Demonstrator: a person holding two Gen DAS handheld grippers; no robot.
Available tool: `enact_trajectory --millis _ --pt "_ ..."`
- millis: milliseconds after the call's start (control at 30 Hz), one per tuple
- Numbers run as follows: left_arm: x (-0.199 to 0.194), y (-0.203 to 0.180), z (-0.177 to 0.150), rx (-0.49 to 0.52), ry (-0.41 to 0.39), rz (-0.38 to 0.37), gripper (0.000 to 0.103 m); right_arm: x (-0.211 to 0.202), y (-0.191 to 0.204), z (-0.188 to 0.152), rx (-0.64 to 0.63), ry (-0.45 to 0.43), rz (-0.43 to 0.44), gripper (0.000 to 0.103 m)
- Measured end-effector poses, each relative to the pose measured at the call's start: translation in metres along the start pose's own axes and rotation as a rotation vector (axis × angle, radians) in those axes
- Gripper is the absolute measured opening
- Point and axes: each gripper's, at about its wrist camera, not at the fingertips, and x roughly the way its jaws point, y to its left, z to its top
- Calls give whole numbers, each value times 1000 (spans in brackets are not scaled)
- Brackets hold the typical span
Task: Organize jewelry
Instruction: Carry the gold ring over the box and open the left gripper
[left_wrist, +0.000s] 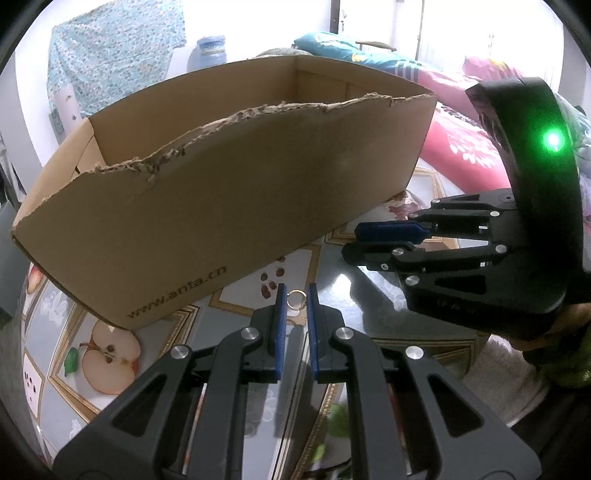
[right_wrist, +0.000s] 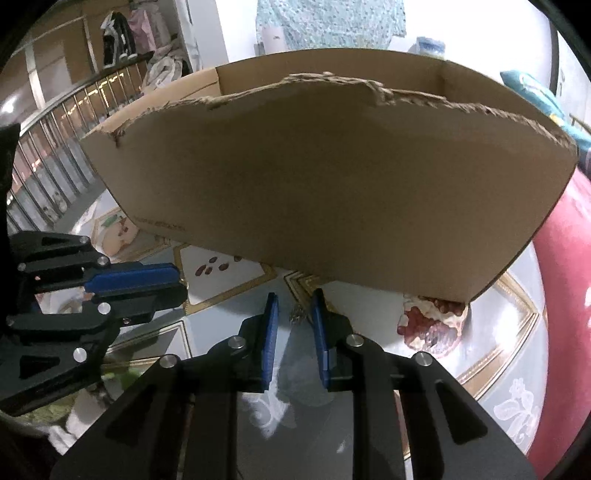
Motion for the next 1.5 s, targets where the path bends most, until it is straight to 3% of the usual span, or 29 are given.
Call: enact_trajectory --millis 100,167,400,700,900,1100,1233,1500 --pt "0 0 0 0 0 0 9 -2 -2 -1 -4 1 19 4" --pt "-1 1 0 -1 -2 0 9 -2 -7 1 14 8 41 3" --pt "-5 3 1 -3 -14 6 9 -16 -34 5 149 -11 144 1" --pt "-15 0 -1 0 -32 9 9 -63 -45 14 176 -100 178 1" --pt "-47 4 12 -24 -100 -31 9 -90 -31 39 147 -190 205 1" --pt "-92 22 45 -68 -215 -98 9 -111 -30 74 109 -282 241 1" --pt "-99 42 69 -96 -253 -82 9 -97 -34 99 111 -259 275 1" --pt "-46 73 102 -171 -124 -77 9 -29 -60 137 201 -32 305 2"
